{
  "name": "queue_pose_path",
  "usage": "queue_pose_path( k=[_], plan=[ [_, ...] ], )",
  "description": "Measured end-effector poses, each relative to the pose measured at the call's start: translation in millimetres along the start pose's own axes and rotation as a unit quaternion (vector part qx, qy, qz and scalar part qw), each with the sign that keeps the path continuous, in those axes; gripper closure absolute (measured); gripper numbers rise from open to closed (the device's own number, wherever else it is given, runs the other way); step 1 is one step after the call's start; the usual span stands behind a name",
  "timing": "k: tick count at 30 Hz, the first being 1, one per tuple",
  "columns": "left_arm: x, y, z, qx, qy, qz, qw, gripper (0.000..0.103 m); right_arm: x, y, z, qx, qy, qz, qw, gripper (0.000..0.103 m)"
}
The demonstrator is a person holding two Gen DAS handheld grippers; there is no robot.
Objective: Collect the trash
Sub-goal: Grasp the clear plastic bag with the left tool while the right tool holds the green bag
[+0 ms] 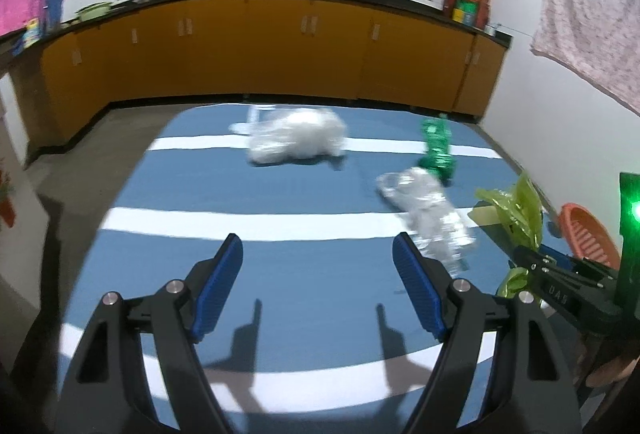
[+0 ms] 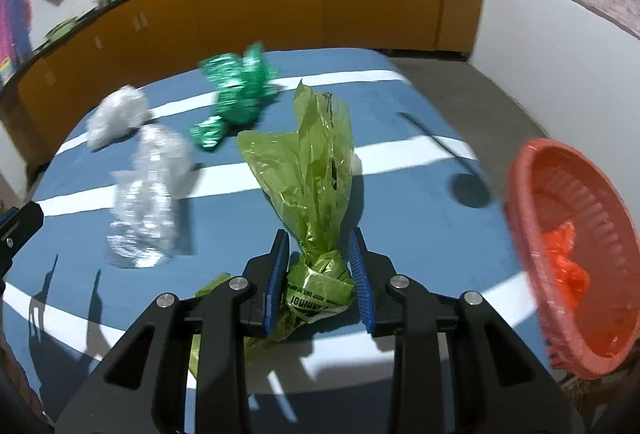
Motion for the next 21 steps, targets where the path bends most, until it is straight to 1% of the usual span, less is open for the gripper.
queue_pose_path(
  k=[1,5,8,10,15,17,18,20,21],
  plan=[
    [-10,-1,-5,0.002,0.008,-0.004,1.0000,0.022,-5,0,0,0.000,0.002,-0.004,1.000,0.071],
    [-49,-8,-26,0.006,0.035,-0.027,0.9990,0.019,-33,3,8,-0.006,0.018,-0.026,0.999,0.071],
    [-69,-8,-46,0.020,0.043,-0.040,0.9981,0.019,-42,4,11,-0.008,0.023,-0.031,0.999,0.071],
    [-80,-6,-65,0.039,0.041,-0.046,0.9973,0.019,-43,5,14,-0.010,0.022,-0.029,0.999,0.071],
    [-86,1,-94,0.074,0.033,-0.040,0.9959,0.020,-39,5,16,-0.014,0.012,-0.016,1.000,0.071],
    [-85,3,-101,0.086,0.033,-0.034,0.9952,0.029,-38,5,16,-0.012,0.008,-0.013,1.000,0.071],
    [-84,4,-104,0.091,0.033,-0.032,0.9948,0.031,-38,5,15,-0.011,0.006,-0.013,1.000,0.071],
    [-82,8,-110,0.105,0.032,-0.025,0.9936,0.038,-38,6,14,-0.008,0.003,-0.015,1.000,0.071],
    [-81,9,-112,0.108,0.030,-0.023,0.9934,0.040,-38,6,12,-0.004,0.000,-0.016,1.000,0.071]
  ],
)
Point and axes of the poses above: each gripper's, at about its wrist camera, not at the fingertips, and z roughly against the way its jaws point, x to its left, y to its underside, the point moved 7 cm from there along -z, roughly the way its jaws point, and after that the axes turned 8 degrees about -x, right-handed, at the moved point
